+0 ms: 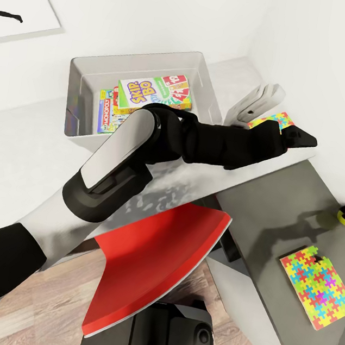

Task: Put all the toys in the child's room - the three board games (two on the bed and one on the table), the two jigsaw puzzles on the table, and the tennis ball on the table - inside the toy box on the table in the child's room.

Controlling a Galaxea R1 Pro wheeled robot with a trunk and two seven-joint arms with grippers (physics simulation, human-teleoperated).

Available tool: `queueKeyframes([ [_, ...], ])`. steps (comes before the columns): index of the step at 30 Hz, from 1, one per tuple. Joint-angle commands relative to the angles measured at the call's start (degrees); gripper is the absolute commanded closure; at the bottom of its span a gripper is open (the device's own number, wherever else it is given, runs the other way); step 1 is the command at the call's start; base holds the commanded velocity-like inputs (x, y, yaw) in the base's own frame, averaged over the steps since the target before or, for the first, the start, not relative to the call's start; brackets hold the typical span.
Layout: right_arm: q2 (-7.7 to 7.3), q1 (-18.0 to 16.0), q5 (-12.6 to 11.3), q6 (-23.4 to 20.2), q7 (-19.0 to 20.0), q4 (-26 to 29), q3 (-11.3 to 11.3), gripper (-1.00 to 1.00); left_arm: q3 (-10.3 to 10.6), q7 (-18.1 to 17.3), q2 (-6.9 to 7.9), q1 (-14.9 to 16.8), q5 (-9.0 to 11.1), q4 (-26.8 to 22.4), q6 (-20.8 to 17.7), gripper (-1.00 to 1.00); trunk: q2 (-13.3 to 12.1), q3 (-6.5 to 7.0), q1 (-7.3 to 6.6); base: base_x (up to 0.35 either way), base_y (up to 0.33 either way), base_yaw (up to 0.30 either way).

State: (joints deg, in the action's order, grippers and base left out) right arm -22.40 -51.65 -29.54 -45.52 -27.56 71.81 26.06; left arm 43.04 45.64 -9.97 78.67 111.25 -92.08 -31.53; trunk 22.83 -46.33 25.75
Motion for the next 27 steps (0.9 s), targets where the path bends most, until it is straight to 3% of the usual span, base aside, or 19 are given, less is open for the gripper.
queueKeyframes([
  [1, -0.07, 0.1, -0.8, -0.1, -0.7, 0.5, 0.0, 1.00, 0.0, 0.5, -0.02, -0.1, 0.4, 0.0, 0.0, -1.00, 0.1, -0.07, 0.03, 0.000, 0.000, 0.000],
  [6, -0.34, 0.8, -1.1, -1.6, -0.6, 5.4, 0.2, 1.00, 0.0, 0.5, -0.02, -1.0, 0.1, 0.0, 0.1, -1.00, 0.1, -0.07, 0.03, 0.000, 0.000, 0.000],
  [9, -0.44, 2.8, -1.3, -6.0, -0.5, 11.8, 0.4, 1.00, 0.0, 0.5, -0.02, -2.2, -0.2, 0.1, 0.1, -1.00, 0.1, -0.07, 0.03, 0.000, 0.000, 0.000],
  [13, -0.51, 5.5, -1.6, -11.1, 0.6, 16.2, 0.9, 1.00, -0.1, 0.6, 0.04, -2.9, -0.5, 0.1, 0.1, -1.00, 0.1, -0.07, 0.03, 0.000, 0.000, 0.000],
  [17, -0.61, 7.6, -1.8, -14.5, 5.9, 18.9, 1.4, 1.00, -0.4, 0.6, 0.18, -3.3, -0.6, 0.2, 0.1, -1.00, 0.1, -0.07, 0.03, 0.000, 0.000, 0.000],
  [18, -0.61, 7.6, -1.8, -14.5, 5.9, 18.9, 1.4, 1.00, -0.4, 0.6, 0.18, -3.3, -0.6, 0.2, 0.1, -1.00, 0.1, -0.07, 0.03, 0.000, 0.000, 0.000],
  [22, -0.66, 8.4, -1.9, -14.5, 13.2, 20.0, 1.4, 1.00, -0.7, 0.7, 0.43, -3.4, -0.7, 0.2, 0.0, -1.00, 0.1, -0.07, 0.03, 0.000, 0.000, 0.000],
  [23, -0.66, 8.4, -1.9, -14.5, 13.2, 20.0, 1.4, 1.00, -0.7, 0.7, 0.43, -3.4, -0.7, 0.2, 0.0, -1.00, 0.1, -0.07, 0.03, 0.000, 0.000, 0.000],
  [27, -0.82, 8.4, -2.1, -14.5, 19.0, 20.4, 1.3, 1.00, -0.8, 0.7, 0.67, -3.4, -0.6, 0.2, -0.2, -1.00, 0.1, -0.01, 0.03, 0.000, 0.000, 0.004],
])
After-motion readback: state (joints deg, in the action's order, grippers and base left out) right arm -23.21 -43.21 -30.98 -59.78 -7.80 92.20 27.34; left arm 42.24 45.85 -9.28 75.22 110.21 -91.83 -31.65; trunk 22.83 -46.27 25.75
